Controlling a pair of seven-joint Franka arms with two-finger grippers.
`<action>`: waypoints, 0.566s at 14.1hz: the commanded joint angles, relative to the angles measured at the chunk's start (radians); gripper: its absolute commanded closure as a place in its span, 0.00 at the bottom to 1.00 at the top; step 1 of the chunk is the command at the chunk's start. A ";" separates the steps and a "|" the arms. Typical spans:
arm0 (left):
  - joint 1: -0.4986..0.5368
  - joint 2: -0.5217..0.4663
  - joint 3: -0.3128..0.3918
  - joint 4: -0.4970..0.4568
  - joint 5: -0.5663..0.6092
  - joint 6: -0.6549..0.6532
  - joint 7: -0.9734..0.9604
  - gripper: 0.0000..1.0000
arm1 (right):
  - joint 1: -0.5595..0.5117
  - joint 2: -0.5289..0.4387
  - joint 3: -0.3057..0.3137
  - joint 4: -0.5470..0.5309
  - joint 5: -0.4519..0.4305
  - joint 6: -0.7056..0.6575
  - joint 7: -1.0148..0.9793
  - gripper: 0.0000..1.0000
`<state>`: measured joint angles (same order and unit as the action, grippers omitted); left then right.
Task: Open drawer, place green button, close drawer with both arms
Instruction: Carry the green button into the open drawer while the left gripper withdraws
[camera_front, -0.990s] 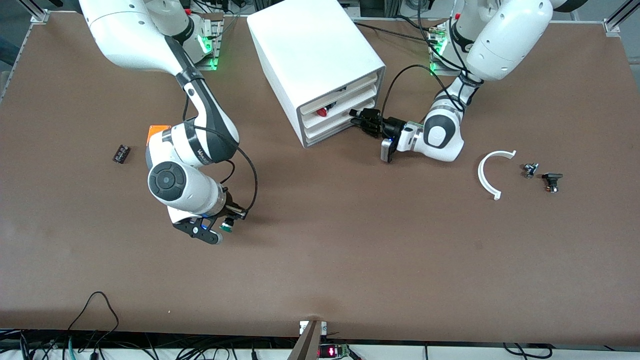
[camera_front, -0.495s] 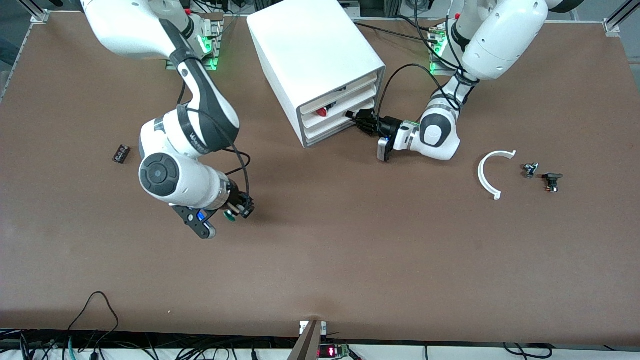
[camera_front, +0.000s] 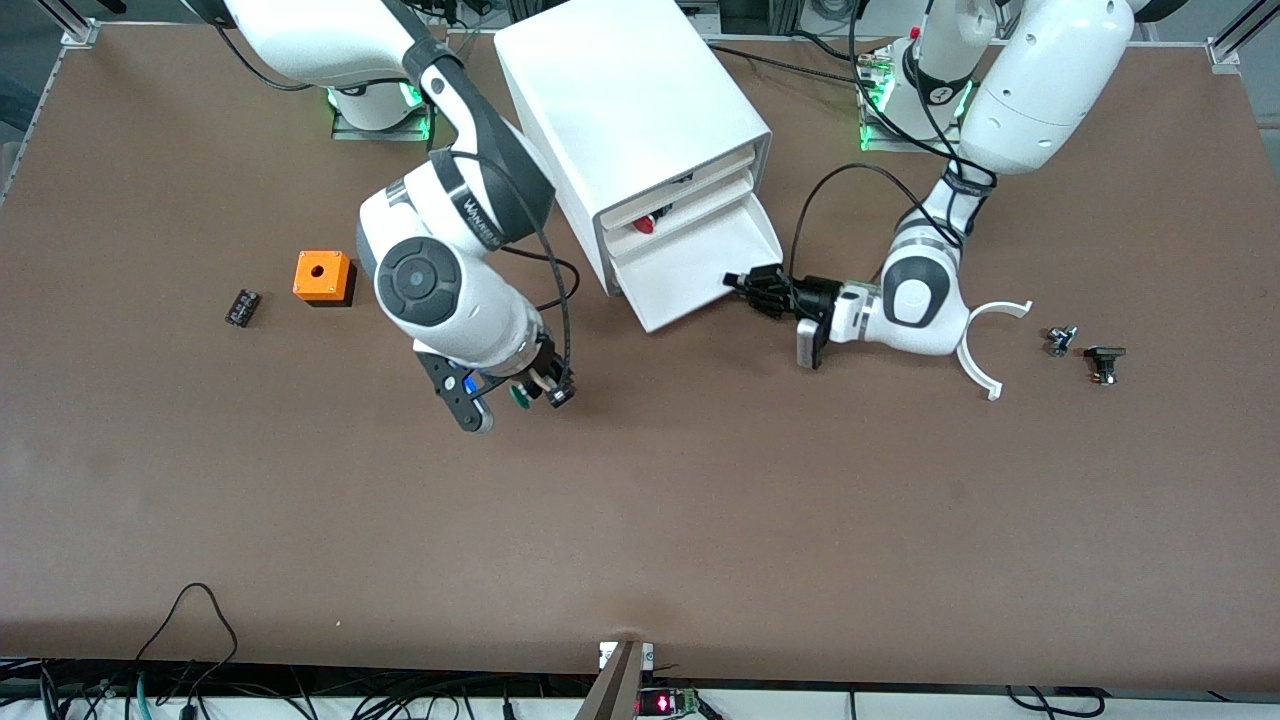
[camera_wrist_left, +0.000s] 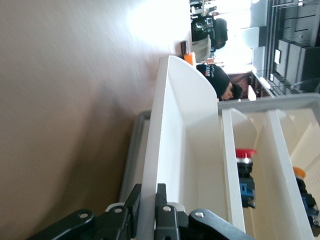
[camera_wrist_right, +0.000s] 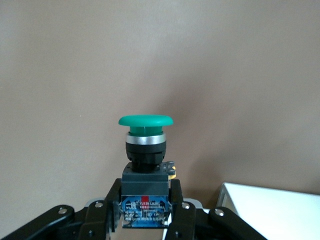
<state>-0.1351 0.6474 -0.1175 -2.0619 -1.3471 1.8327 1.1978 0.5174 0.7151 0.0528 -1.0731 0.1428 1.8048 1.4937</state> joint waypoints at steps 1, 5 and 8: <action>-0.003 0.083 0.018 0.103 0.029 0.011 -0.027 1.00 | 0.073 0.007 -0.013 0.027 -0.021 0.036 0.133 1.00; 0.011 0.078 0.018 0.101 0.029 0.008 -0.027 0.00 | 0.206 0.015 -0.011 0.022 -0.095 0.128 0.360 1.00; 0.020 0.052 0.033 0.112 0.076 -0.001 -0.097 0.00 | 0.263 0.041 -0.010 0.013 -0.126 0.165 0.466 1.00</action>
<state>-0.1290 0.7057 -0.0940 -1.9849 -1.3327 1.8364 1.1709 0.7559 0.7297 0.0524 -1.0707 0.0369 1.9348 1.8948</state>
